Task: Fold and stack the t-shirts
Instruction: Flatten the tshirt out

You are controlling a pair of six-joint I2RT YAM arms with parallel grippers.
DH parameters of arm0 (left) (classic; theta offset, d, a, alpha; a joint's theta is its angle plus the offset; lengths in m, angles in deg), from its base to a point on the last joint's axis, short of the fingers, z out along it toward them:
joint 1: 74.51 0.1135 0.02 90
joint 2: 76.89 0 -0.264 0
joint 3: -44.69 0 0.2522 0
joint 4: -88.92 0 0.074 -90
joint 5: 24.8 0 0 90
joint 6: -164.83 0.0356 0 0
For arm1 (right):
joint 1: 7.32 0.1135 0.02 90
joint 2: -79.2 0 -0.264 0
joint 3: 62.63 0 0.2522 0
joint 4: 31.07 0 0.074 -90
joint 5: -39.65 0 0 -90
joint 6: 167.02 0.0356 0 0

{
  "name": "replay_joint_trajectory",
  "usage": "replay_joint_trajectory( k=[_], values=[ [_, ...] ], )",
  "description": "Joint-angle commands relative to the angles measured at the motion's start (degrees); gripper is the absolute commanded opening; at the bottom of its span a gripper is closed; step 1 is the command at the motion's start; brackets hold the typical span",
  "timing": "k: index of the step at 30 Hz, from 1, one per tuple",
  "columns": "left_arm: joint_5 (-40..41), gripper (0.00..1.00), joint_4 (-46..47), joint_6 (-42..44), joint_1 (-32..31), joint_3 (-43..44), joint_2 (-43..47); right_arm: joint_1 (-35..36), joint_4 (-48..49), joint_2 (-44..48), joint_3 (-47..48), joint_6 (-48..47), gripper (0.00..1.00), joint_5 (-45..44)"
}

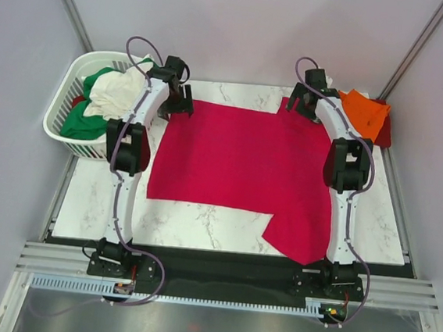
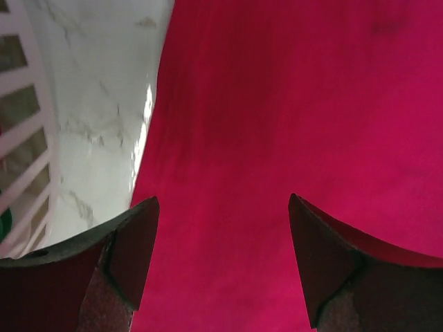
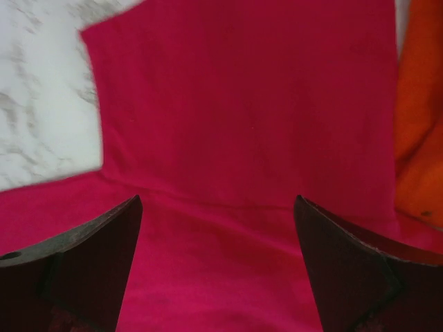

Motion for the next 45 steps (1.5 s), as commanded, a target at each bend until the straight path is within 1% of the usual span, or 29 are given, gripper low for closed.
replay_joint_trajectory(
  k=[1, 2, 6, 7, 8, 9, 10, 11, 12, 13, 15, 16, 19, 21, 25, 28, 32, 35, 36, 41, 44, 45],
  values=[
    [-0.2, 0.83, 4.8, -1.4, -1.2, -4.6, 19.7, 0.0, 5.3, 15.8, 7.4, -2.3, 0.98, -2.0],
    [-0.7, 0.83, 4.8, -1.2, -1.4, -5.4, 21.1, 0.0, 4.7, 16.5, 7.7, -2.3, 0.98, -1.3],
    [0.7, 0.82, 4.8, 0.0, -4.1, -11.1, 27.5, 0.0, 5.9, 23.9, -0.3, -2.4, 0.98, 1.3],
    [0.7, 0.81, 4.9, -0.1, -4.4, -14.5, 29.8, 0.0, 6.6, 27.4, -5.6, -2.5, 0.98, 1.7],
    [0.2, 0.81, 5.0, -0.6, -4.6, -16.4, 30.8, 0.0, 7.2, 29.4, -8.6, -2.4, 0.98, 2.1],
    [0.0, 0.79, 5.3, -1.0, -4.7, -20.2, 31.6, 0.0, 7.6, 31.1, -14.5, -2.5, 0.98, 2.9],
    [-0.6, 0.78, 6.1, -1.2, -4.7, -22.2, 33.4, 0.0, 8.0, 34.3, -17.4, -2.5, 0.98, 2.8],
    [-0.7, 0.77, 6.9, -1.2, -4.8, -24.4, 34.4, 0.0, 8.5, 35.8, -20.7, -2.5, 0.98, 2.8],
    [-0.8, 0.76, 7.9, -1.1, -4.9, -29.1, 35.3, 0.0, 9.4, 37.2, -27.0, -2.6, 0.98, 4.1],
    [-0.8, 0.76, 9.0, -0.9, -5.0, -31.5, 36.0, 0.0, 11.6, 39.4, -30.0, -2.6, 0.98, 4.9],
    [-0.9, 0.75, 11.7, -0.7, -5.0, -37.4, 37.2, 0.0, 13.9, 40.0, -35.9, -2.9, 0.98, 8.1],
    [-0.8, 0.75, 12.3, -0.7, -5.1, -38.8, 37.2, 0.0, 14.6, 39.0, -36.4, -3.1, 0.98, 10.7],
    [-0.5, 0.73, 14.7, -1.5, -5.1, -43.7, 36.7, 0.0, 14.6, 34.4, -35.6, -4.0, 0.98, 18.7],
    [-0.5, 0.73, 16.1, -1.6, -5.0, -46.2, 36.1, 0.0, 14.6, 31.8, -33.9, -4.5, 0.98, 20.7],
    [0.6, 0.73, 16.8, -2.2, -5.1, -48.0, 34.2, 0.0, 14.7, 25.6, -31.7, -5.3, 0.98, 21.2],
    [0.8, 0.72, 16.8, -2.8, -5.0, -49.3, 32.1, 0.0, 14.4, 22.1, -30.5, -5.6, 0.98, 19.5],
    [0.8, 0.72, 16.8, -2.8, -5.2, -52.8, 29.7, 0.0, 13.7, 16.6, -27.6, -5.8, 0.98, 19.0],
    [0.8, 0.72, 16.8, -2.8, -5.2, -56.3, 29.6, 0.0, 12.8, 12.0, -24.3, -5.8, 0.98, 19.2],
    [4.7, 0.7, 17.3, -9.5, -5.2, -58.3, 29.9, 0.0, 12.5, 9.8, -22.4, -5.7, 0.98, 19.7],
    [6.9, 0.67, 17.8, -11.3, -5.2, -65.1, 30.5, 0.9, 11.1, 4.2, -15.9, -4.9, 0.98, 21.3],
    [7.0, 0.65, 17.8, -12.6, -5.2, -68.2, 31.6, 2.7, 9.7, 0.4, -9.6, -4.9, 0.98, 22.8],
    [7.1, 0.65, 17.8, -12.8, -5.2, -68.9, 33.3, 3.4, 9.0, -0.7, -7.9, -5.0, 0.98, 23.2]
  ],
)
